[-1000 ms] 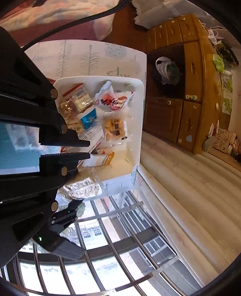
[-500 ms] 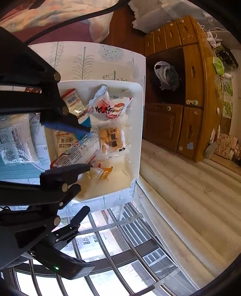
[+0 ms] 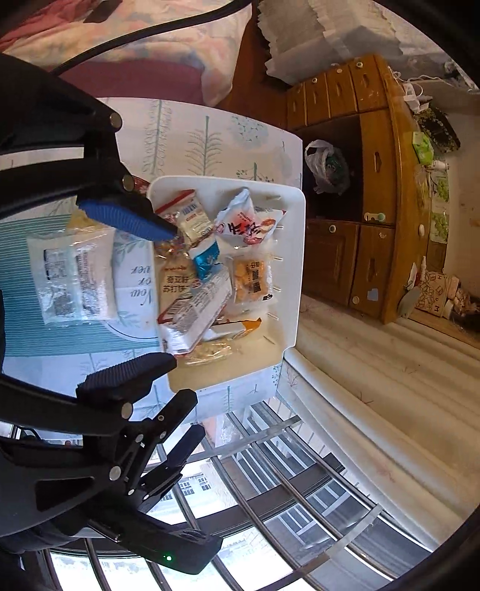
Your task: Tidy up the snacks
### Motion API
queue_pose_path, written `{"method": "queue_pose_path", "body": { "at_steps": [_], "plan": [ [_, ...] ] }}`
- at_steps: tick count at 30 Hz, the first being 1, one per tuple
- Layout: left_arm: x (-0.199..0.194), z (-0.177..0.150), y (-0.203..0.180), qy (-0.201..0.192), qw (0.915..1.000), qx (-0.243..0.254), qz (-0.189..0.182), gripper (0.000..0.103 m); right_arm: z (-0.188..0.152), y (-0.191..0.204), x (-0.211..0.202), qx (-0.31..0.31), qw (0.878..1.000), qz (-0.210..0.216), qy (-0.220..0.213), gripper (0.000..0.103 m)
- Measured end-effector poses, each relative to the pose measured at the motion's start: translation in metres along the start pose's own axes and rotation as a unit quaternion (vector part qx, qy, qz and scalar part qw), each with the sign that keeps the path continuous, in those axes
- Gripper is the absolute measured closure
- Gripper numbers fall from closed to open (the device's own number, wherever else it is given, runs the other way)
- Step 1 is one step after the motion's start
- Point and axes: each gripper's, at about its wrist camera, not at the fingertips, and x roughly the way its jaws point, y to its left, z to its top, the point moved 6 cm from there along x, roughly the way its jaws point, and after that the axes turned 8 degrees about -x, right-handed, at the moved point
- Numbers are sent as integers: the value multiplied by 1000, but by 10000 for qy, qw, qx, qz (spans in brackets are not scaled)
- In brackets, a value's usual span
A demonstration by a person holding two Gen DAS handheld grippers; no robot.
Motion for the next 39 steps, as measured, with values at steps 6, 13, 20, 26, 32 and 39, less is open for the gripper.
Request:
{"method": "queue_pose_path", "body": {
  "at_steps": [6, 13, 20, 26, 32, 39],
  "plan": [
    [-18, -37, 5, -54, 9996, -263, 69, 39, -27, -1, -20, 130, 9993, 329, 151, 32],
    [-34, -78, 26, -75, 9969, -733, 281, 34, -56, -5, -29, 401, 9964, 641, 394, 32],
    [-36, -105, 54, 27, 9942, -903, 577, 34, -84, -5, -24, 987, 9864, 1035, 804, 32],
    [-20, -114, 86, 126, 9906, -882, 1036, 23, -108, -5, -12, 1286, 9770, 1154, 1248, 32],
    [2, -114, 110, 365, 9871, -678, 1405, 21, -132, -1, 3, 1778, 9590, 1334, 1757, 32],
    [26, -104, 131, 524, 9873, -113, 1493, 20, -161, 4, 19, 2652, 9298, 1252, 2226, 32]
  ]
}}
